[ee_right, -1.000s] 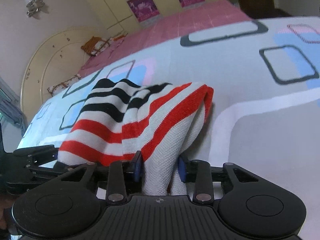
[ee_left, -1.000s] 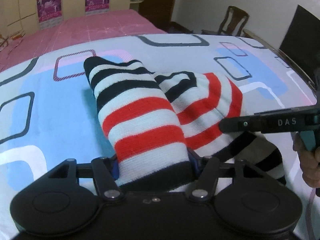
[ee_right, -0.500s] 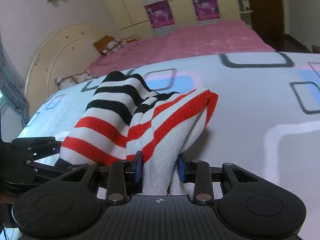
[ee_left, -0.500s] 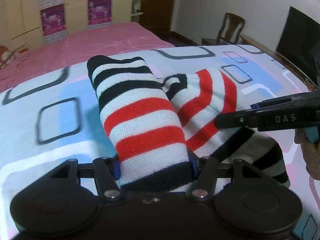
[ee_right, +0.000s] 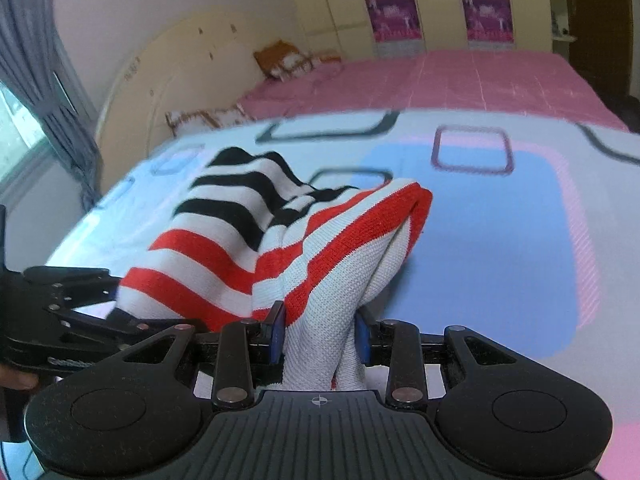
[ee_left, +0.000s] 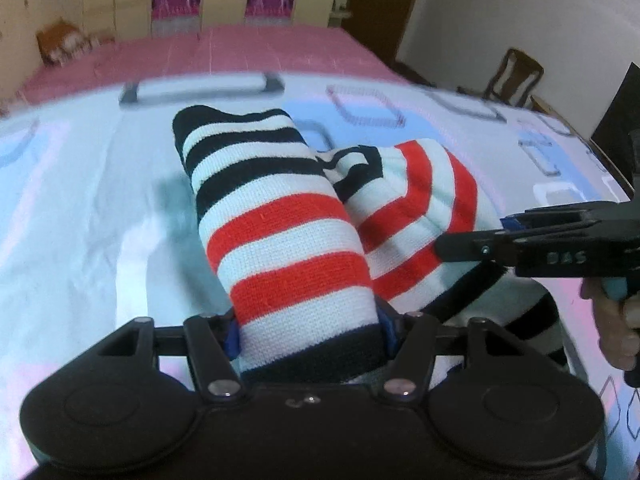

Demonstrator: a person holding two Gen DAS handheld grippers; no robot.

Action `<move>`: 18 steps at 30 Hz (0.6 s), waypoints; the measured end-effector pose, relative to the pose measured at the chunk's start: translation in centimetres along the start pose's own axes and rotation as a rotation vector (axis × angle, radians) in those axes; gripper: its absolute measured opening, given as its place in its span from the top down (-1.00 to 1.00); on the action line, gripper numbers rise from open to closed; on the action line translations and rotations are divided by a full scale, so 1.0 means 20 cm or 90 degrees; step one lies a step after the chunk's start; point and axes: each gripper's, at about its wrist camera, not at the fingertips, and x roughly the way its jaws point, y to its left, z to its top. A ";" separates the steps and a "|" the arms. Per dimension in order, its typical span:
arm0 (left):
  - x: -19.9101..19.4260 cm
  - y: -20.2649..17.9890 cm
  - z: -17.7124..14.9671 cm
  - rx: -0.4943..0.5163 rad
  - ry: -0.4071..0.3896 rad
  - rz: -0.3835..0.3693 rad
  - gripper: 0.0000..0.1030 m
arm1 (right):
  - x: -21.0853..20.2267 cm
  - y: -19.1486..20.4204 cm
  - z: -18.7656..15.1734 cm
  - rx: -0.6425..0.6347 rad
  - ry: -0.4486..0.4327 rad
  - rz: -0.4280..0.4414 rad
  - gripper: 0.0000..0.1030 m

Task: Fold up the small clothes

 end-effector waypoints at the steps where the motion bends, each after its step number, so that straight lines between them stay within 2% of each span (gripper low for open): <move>1: 0.05 0.04 -0.02 -0.014 0.008 -0.013 -0.49 | 0.07 -0.01 -0.04 -0.004 0.014 -0.027 0.33; 2: 0.07 0.09 -0.05 -0.060 -0.002 -0.032 -0.57 | 0.14 -0.04 -0.09 0.010 0.029 -0.046 0.31; 4: 0.08 0.14 -0.07 -0.095 -0.010 -0.061 -0.57 | 0.14 -0.11 -0.12 0.082 0.006 -0.020 0.29; 10: -0.03 0.16 -0.09 -0.065 -0.049 -0.069 -0.61 | 0.12 -0.14 -0.10 0.094 0.006 -0.020 0.23; 12: -0.13 0.19 -0.11 -0.064 -0.094 -0.052 -0.50 | 0.05 -0.14 -0.06 0.090 -0.023 -0.044 0.23; 14: -0.20 0.21 -0.10 -0.062 -0.139 -0.045 -0.03 | -0.05 -0.10 -0.03 0.062 -0.070 -0.072 0.23; 15: -0.22 0.22 -0.08 -0.061 -0.150 -0.052 0.04 | -0.06 -0.08 -0.01 0.048 -0.086 -0.069 0.24; 17: -0.16 0.20 -0.03 -0.048 -0.129 -0.072 0.15 | -0.04 -0.03 0.04 0.013 -0.091 -0.059 0.27; 18: -0.11 0.18 0.00 -0.032 -0.114 -0.075 0.18 | 0.00 -0.01 0.05 -0.003 -0.080 -0.056 0.41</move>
